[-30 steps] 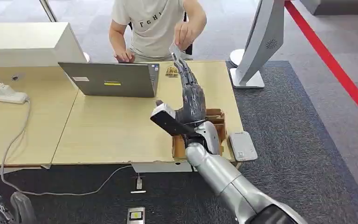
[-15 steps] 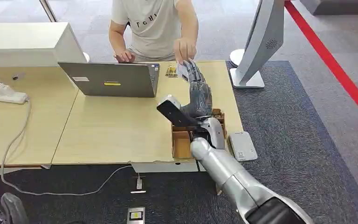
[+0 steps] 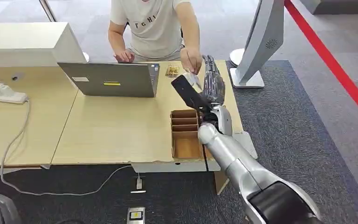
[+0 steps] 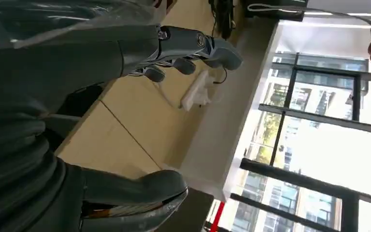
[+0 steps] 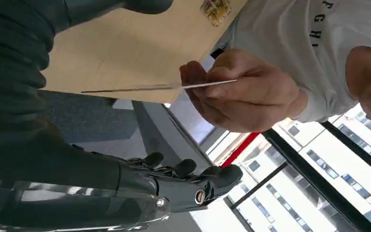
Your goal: Pass the card to the sensor for recognition and then transmit it.
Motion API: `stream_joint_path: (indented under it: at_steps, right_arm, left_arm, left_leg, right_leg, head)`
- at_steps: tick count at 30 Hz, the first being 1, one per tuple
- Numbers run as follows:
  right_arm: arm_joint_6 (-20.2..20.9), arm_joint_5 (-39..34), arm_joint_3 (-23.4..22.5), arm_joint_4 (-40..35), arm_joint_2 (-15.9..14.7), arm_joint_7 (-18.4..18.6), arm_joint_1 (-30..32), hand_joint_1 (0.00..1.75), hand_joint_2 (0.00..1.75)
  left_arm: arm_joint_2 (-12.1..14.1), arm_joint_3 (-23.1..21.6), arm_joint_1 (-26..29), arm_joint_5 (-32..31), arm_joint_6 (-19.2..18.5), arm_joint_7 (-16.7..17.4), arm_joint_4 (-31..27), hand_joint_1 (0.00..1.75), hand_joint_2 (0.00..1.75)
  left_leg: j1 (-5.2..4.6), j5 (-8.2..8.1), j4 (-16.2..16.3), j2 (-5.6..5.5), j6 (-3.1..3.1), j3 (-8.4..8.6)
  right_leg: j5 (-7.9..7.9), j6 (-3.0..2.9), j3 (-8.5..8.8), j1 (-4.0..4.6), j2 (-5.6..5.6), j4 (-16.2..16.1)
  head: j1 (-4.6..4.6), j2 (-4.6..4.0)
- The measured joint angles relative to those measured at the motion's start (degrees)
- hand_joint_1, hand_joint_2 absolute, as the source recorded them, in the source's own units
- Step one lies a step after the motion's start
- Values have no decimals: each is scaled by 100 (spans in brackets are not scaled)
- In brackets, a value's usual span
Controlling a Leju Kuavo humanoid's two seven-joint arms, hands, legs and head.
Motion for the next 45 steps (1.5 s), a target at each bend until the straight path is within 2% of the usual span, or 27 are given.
stream_joint_path:
  at_steps: [1, 2, 14, 32, 38, 45]
  right_arm:
    - [24, 2, -4, 43, 4, 0, -7, 162, 175]
    - [39, 7, -4, 81, 13, 0, -9, 175, 175]
    - [85, -22, -15, 369, 151, -129, -52, 175, 175]
    - [85, -20, -50, 607, 251, -197, -49, 175, 175]
    - [35, -31, -52, 638, 339, -490, -45, 175, 175]
    - [-83, -361, -114, 618, 437, -1254, -42, 175, 175]
  left_arm:
    - [0, 4, 1, -4, 0, -2, 2, 0, 175]
    - [-2, 11, 4, -26, 2, -2, 2, 0, 175]
    - [-153, 22, 42, -352, 2, -2, 118, 0, 175]
    - [-164, -20, 98, -581, 0, -2, 315, 0, 175]
    - [-129, -92, 103, -630, 0, -2, 400, 0, 175]
    - [-31, -293, 122, -664, 0, -2, 536, 0, 175]
  left_leg:
    - [0, 0, 0, 0, 0, 0]
    - [0, 0, 0, 0, 0, 0]
    - [0, 0, 0, 2, 0, 2]
    - [0, 0, 0, 2, 0, 2]
    - [0, 0, 0, 4, 0, 2]
    - [0, 0, 0, 5, 0, 2]
  right_leg:
    - [0, 0, 0, 0, 0, 0]
    - [0, 0, 0, 0, 0, 0]
    - [0, 0, 0, 0, 0, 0]
    - [0, 0, -1, 0, 1, 0]
    - [0, 0, -1, 0, 2, 0]
    - [0, 0, -2, 0, 2, -1]
  head:
    - [-2, 0]
    - [-2, 0]
    - [-2, 0]
    - [-4, 0]
    - [-4, 0]
    - [-4, 0]
